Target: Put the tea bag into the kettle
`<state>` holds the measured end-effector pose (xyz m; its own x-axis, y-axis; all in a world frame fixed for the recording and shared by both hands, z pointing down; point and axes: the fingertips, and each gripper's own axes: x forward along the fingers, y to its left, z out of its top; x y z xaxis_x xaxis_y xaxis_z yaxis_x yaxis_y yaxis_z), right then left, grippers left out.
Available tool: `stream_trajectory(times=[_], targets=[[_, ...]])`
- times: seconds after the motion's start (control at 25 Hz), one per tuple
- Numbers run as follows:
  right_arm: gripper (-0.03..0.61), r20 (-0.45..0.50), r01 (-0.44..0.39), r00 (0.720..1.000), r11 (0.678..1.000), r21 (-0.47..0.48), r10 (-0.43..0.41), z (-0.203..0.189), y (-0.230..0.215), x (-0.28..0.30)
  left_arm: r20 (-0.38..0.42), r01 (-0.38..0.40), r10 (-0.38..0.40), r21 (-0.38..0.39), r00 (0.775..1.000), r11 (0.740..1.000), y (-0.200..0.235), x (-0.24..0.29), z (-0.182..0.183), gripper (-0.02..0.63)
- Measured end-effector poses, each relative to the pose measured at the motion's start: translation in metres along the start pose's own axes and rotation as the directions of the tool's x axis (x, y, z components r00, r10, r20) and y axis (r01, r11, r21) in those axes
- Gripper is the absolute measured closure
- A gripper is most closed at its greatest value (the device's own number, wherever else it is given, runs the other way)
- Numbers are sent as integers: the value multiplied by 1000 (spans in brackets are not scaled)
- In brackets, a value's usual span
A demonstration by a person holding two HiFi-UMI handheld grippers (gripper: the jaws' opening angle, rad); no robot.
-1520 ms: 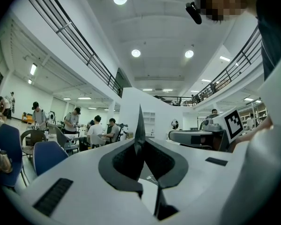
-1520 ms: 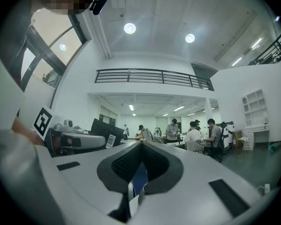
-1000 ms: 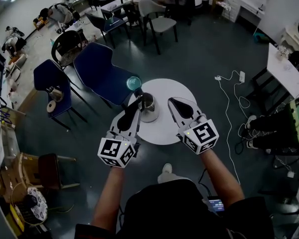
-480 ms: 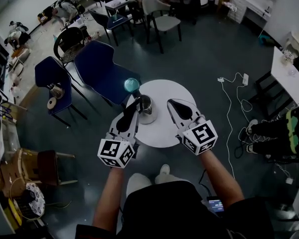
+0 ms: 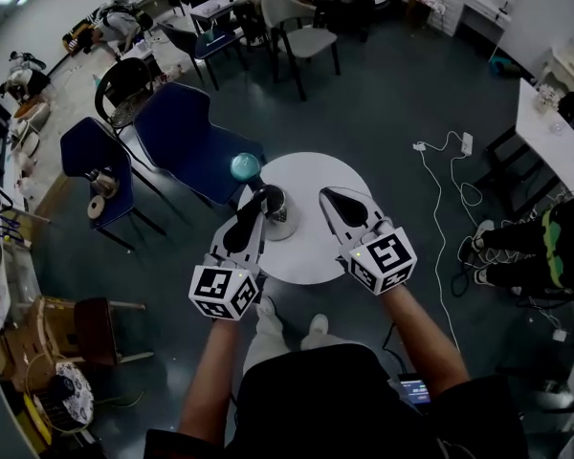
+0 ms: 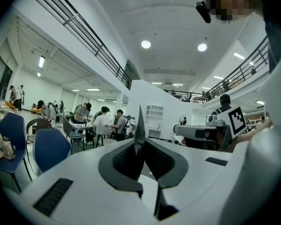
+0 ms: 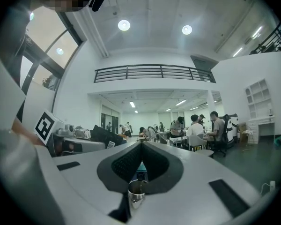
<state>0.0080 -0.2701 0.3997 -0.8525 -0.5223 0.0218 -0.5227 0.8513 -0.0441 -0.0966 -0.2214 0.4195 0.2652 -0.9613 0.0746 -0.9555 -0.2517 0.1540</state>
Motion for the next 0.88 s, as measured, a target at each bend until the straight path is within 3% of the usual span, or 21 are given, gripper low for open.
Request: stream_trajectory(times=[0.4,0.88], targets=[[560,-23,52,998,999,-1,-52,-6,-2,32,-78,48,-46,19,996,999,39,25,-14,578],[560,-38,153,988,988,24,-152,-15,-23,70,-243,116,-102,45,965,992,87,68,-44,578]])
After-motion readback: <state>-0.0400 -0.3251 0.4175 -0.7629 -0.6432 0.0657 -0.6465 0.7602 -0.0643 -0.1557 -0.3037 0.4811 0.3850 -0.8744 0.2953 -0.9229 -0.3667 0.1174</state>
